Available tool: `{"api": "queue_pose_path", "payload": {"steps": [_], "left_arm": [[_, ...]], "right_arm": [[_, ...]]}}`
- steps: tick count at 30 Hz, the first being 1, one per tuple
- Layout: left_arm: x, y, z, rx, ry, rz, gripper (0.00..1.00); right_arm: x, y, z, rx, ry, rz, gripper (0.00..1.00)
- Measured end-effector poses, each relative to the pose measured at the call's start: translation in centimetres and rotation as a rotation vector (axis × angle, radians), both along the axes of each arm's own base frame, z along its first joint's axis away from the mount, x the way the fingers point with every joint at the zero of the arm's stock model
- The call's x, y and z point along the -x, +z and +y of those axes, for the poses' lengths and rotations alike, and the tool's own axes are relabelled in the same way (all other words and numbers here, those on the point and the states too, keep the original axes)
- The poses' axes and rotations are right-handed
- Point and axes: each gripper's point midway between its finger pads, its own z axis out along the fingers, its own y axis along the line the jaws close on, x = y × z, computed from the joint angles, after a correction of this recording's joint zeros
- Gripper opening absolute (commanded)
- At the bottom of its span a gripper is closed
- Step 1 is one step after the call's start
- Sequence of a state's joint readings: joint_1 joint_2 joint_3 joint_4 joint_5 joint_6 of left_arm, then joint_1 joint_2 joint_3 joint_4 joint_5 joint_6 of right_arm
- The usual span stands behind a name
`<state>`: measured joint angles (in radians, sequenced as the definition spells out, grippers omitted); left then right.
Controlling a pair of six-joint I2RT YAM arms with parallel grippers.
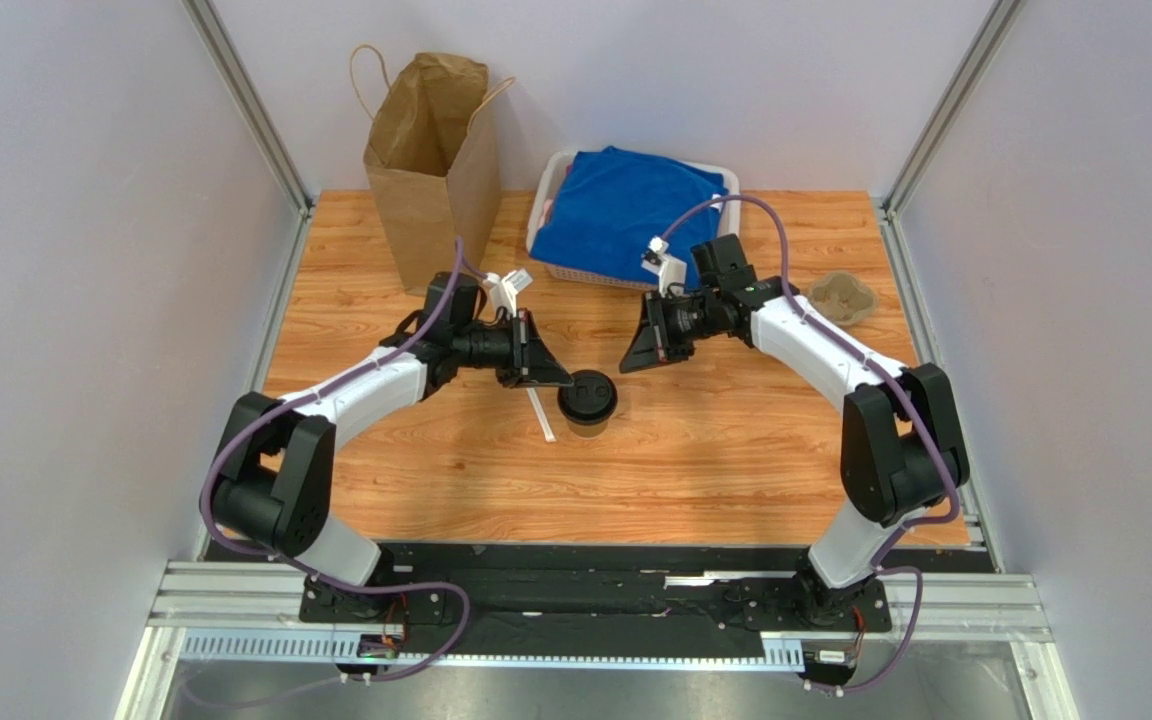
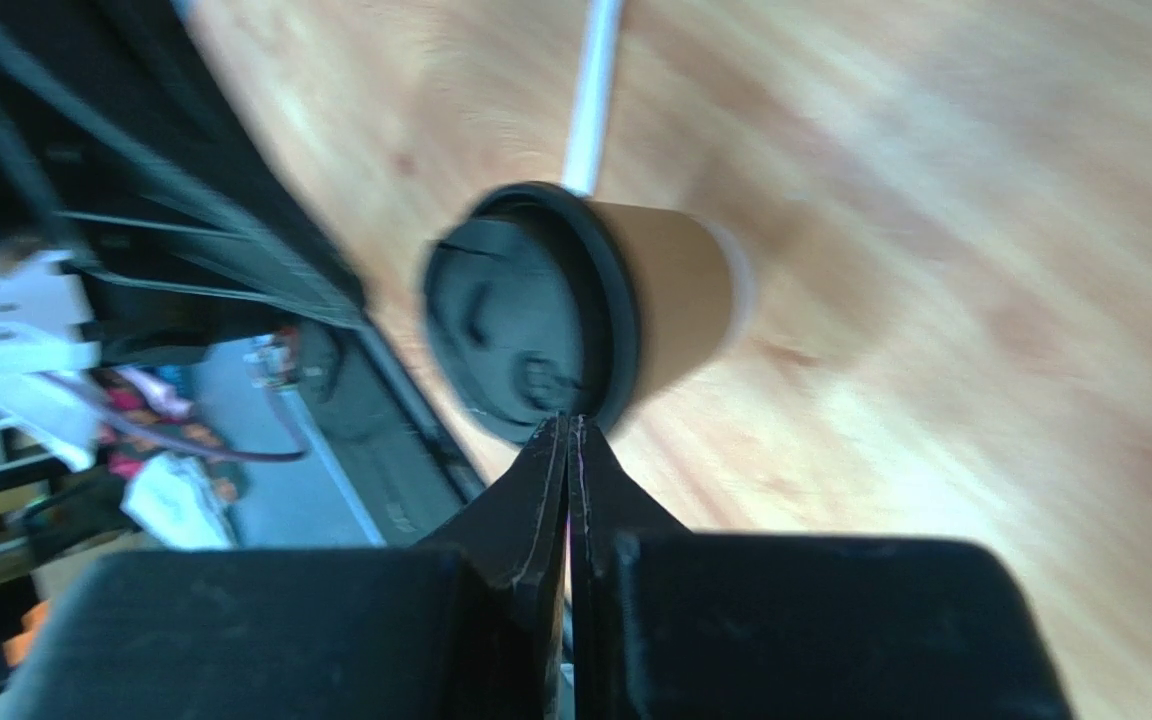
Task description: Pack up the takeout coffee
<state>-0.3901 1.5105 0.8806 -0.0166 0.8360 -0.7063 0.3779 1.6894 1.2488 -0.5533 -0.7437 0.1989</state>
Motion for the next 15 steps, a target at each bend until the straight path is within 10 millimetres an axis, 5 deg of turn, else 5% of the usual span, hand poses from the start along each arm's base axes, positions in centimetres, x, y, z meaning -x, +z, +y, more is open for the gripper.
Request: {"api": "queue_pose_path", "payload": {"steps": [8, 15], "left_arm": [[0.0, -1.5, -0.8, -0.009, -0.014, 0.040, 0.00], [0.0, -3.4, -1.1, -0.017, -0.028, 0.104, 0.00]], "right_arm": [[2.6, 2.3, 4.6, -0.125, 0.043, 0.073, 0.03], [3.4, -1.2, 4.8, -0.116, 0.026, 0.179, 0.00]]}}
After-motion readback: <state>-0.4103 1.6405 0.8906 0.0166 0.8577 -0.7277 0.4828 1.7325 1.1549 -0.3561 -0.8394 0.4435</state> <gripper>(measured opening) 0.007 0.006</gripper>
